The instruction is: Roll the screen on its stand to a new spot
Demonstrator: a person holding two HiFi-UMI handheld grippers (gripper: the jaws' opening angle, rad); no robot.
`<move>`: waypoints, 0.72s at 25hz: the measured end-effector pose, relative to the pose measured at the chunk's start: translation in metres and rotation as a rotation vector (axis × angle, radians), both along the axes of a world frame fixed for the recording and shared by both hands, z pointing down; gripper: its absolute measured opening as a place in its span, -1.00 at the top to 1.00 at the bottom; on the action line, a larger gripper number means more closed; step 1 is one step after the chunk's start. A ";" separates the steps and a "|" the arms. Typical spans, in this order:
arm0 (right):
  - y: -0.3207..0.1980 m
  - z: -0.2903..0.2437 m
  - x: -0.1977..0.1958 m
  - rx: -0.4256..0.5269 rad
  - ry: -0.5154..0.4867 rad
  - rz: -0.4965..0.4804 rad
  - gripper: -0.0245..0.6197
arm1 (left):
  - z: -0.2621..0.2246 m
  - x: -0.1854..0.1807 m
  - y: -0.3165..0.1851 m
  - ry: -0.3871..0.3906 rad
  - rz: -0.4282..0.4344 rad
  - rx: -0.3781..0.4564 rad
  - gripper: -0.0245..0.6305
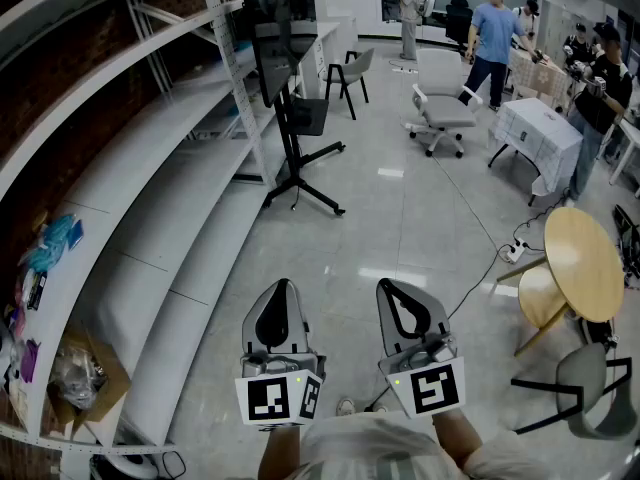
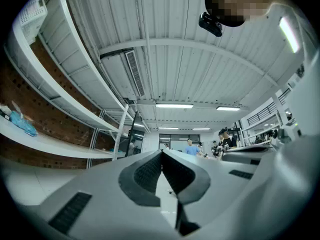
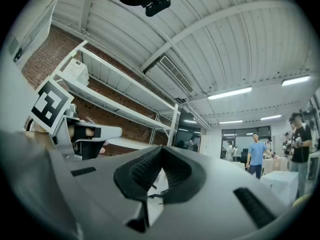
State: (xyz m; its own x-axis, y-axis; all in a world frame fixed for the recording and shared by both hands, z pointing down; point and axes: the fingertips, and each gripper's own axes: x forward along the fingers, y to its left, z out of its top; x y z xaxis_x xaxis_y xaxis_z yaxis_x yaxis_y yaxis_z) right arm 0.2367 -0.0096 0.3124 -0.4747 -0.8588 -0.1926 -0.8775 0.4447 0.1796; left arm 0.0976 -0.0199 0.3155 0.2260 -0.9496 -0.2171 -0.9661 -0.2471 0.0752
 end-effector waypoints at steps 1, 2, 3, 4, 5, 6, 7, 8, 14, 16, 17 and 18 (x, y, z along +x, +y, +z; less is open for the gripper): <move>0.002 0.000 -0.004 0.001 0.000 -0.001 0.87 | 0.000 -0.004 0.002 0.002 0.000 0.000 0.88; 0.003 0.000 -0.008 0.001 0.000 -0.002 0.87 | 0.000 -0.009 0.003 0.004 0.000 0.000 0.88; 0.004 0.000 -0.011 0.000 -0.002 -0.003 0.87 | -0.001 -0.013 0.005 0.005 -0.001 0.003 0.88; 0.005 0.000 -0.015 -0.002 -0.006 -0.003 0.87 | -0.001 -0.019 0.006 0.005 -0.003 0.007 0.88; 0.005 0.001 -0.019 -0.005 -0.010 -0.002 0.87 | -0.003 -0.024 0.008 0.005 -0.005 0.014 0.88; 0.004 0.002 -0.023 -0.007 -0.012 -0.001 0.87 | -0.004 -0.030 0.008 0.005 -0.007 0.021 0.88; 0.003 0.002 -0.027 -0.006 -0.012 0.001 0.87 | -0.005 -0.035 0.008 0.006 -0.009 0.028 0.88; 0.001 0.002 -0.030 -0.001 -0.012 0.002 0.87 | -0.006 -0.040 0.007 0.007 -0.010 0.033 0.88; -0.002 0.004 -0.043 0.002 -0.034 0.021 0.87 | -0.003 -0.067 -0.006 0.050 -0.015 0.032 0.88; -0.008 0.003 -0.037 0.001 -0.052 0.024 0.87 | -0.004 -0.066 -0.013 0.054 -0.008 0.030 0.88; -0.013 0.003 -0.034 0.002 -0.049 0.021 0.87 | -0.004 -0.065 -0.016 0.051 -0.002 0.030 0.88; -0.018 0.004 -0.033 0.002 -0.046 0.014 0.87 | -0.003 -0.064 -0.020 0.048 0.003 0.031 0.88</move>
State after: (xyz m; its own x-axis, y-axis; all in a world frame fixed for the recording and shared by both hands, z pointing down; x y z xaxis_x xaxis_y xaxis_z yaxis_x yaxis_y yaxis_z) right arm 0.2033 -0.0276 0.3162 -0.4533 -0.8648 -0.2158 -0.8909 0.4321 0.1398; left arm 0.0335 -0.0394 0.3126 0.2178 -0.9416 -0.2567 -0.9608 -0.2531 0.1134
